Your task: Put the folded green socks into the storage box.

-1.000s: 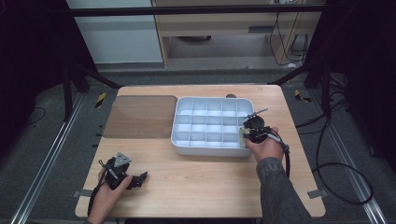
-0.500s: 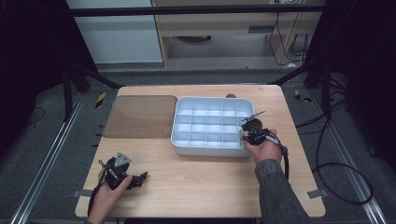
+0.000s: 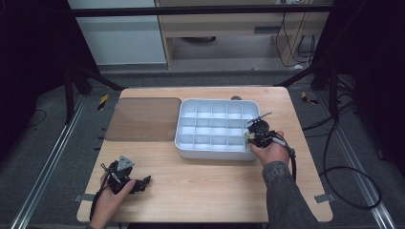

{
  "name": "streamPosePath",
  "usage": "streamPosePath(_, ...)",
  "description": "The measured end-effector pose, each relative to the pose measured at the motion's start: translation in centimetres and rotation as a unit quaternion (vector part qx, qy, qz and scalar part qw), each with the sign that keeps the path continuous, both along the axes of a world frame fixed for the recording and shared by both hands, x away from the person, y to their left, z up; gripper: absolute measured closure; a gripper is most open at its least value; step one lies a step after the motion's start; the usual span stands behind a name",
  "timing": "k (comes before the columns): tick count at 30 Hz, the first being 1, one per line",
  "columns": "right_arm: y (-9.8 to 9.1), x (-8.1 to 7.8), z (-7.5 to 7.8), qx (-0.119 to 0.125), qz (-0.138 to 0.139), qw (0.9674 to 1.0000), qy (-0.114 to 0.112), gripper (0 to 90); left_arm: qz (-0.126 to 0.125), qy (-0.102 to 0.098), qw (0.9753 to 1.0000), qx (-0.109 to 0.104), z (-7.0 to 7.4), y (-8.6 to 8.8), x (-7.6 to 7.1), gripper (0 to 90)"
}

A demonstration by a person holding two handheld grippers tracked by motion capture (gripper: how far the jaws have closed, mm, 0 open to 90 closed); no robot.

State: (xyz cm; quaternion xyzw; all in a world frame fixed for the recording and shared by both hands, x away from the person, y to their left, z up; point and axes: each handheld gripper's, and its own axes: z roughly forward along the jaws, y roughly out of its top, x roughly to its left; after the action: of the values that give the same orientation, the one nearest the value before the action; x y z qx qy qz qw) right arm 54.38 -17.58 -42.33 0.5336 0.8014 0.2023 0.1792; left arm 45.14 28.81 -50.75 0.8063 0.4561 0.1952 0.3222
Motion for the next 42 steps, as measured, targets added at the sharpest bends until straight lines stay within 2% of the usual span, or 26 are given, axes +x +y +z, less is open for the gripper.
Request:
streamPosePath(5, -0.4, -0.3, 0.9, 0.005, -0.001, 0.9999, -0.01, 61.1, 0.0, 0.0, 1.0, 0.0, 0.0, 0.0, 0.0, 0.0)
streamPosePath(13, -1.2, -1.4, 3.3, 0.023, -0.001, 0.999, -0.039, 53.2, 0.0, 0.0, 1.0, 0.0, 0.0, 0.0, 0.0, 0.0)
streamPosePath(17, -1.9, -1.8, 4.2, 0.036, -0.009, 0.9983, -0.044, 47.5, 0.001, 0.0, 1.0, 0.0, 0.0, 0.0, 0.0, 0.0)
streamPosePath(20, -2.4, -2.0, 4.9, 0.045, -0.017, 0.9979, -0.044, 39.6, 0.001, 0.0, 1.0, -0.001, 0.0, 0.0, 0.0, 0.0)
streamPosePath(27, -3.7, -2.5, 6.7, 0.063, -0.03, 0.9957, -0.06, 33.5, 0.001, 0.001, 1.0, 0.0, 0.0, 0.0, 0.0, 0.0)
streamPosePath(31, -4.3, -2.7, 7.8, 0.075, -0.028, 0.9947, -0.064, 41.7, 0.003, 0.0, 1.0, -0.001, 0.0, -0.1, 0.0, 0.0)
streamPosePath(35, -4.8, -2.9, 8.6, 0.074, -0.023, 0.9948, -0.066, 58.8, 0.003, 0.0, 1.0, -0.001, 0.0, -0.1, -0.1, 0.0)
streamPosePath(42, -5.0, -3.1, 9.5, 0.085, -0.02, 0.9938, -0.069, 79.1, 0.003, -0.001, 1.0, -0.001, 0.0, -0.1, -0.1, 0.0)
